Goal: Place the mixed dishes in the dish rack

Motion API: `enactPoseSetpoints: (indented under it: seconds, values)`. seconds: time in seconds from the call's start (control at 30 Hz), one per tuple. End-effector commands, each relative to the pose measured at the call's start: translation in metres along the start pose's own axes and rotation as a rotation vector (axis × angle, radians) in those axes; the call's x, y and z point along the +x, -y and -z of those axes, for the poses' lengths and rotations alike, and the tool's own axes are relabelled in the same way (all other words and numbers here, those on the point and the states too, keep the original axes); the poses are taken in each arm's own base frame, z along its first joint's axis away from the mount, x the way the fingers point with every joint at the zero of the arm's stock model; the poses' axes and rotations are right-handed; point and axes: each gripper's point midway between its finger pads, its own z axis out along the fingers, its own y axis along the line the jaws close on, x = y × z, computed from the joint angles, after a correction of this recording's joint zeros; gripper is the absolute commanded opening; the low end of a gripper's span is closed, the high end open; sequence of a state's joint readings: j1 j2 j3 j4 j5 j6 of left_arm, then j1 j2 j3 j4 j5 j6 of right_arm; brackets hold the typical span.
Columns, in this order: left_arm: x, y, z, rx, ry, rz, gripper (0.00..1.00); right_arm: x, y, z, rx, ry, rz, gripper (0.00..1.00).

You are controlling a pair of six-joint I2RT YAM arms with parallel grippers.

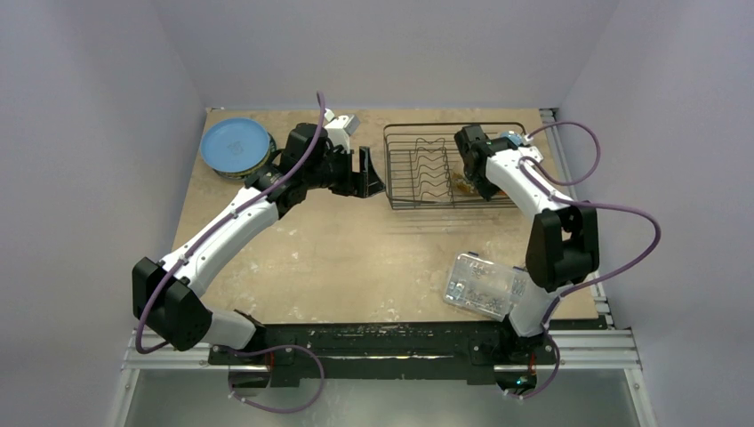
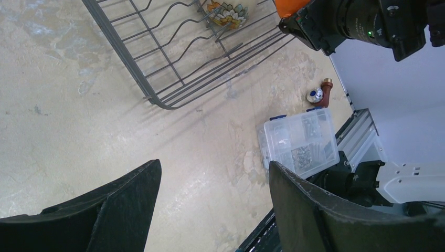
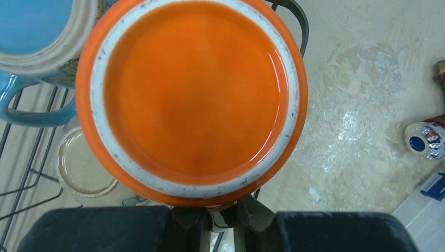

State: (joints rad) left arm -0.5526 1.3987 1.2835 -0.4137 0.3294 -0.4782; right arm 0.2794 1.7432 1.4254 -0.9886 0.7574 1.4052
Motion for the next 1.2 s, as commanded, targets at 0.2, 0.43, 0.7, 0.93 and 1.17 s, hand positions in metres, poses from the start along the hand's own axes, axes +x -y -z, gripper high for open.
enactPoseSetpoints:
  seconds: [0.2, 0.43, 0.7, 0.93, 1.17]
  values:
    - [-0.016, 0.015, 0.005, 0.042, 0.036, -0.027, 0.74, -0.004, -0.005, -0.020, 0.080, 0.041, -0.176, 0.00]
    - [-0.015, 0.015, 0.005, 0.043, 0.034, -0.023, 0.74, 0.011, -0.002, -0.042, 0.133, 0.047, -0.147, 0.05]
    - [-0.015, 0.016, 0.004, 0.049, 0.030, -0.020, 0.74, 0.015, -0.001, -0.051, 0.147, 0.056, -0.114, 0.21]
    - [-0.013, 0.016, 0.002, 0.054, 0.022, -0.014, 0.74, 0.012, 0.002, -0.052, 0.153, 0.072, -0.051, 0.21]
    - [-0.012, 0.016, 0.001, 0.053, 0.020, -0.016, 0.74, 0.004, -0.004, -0.041, 0.051, 0.062, 0.027, 0.66]
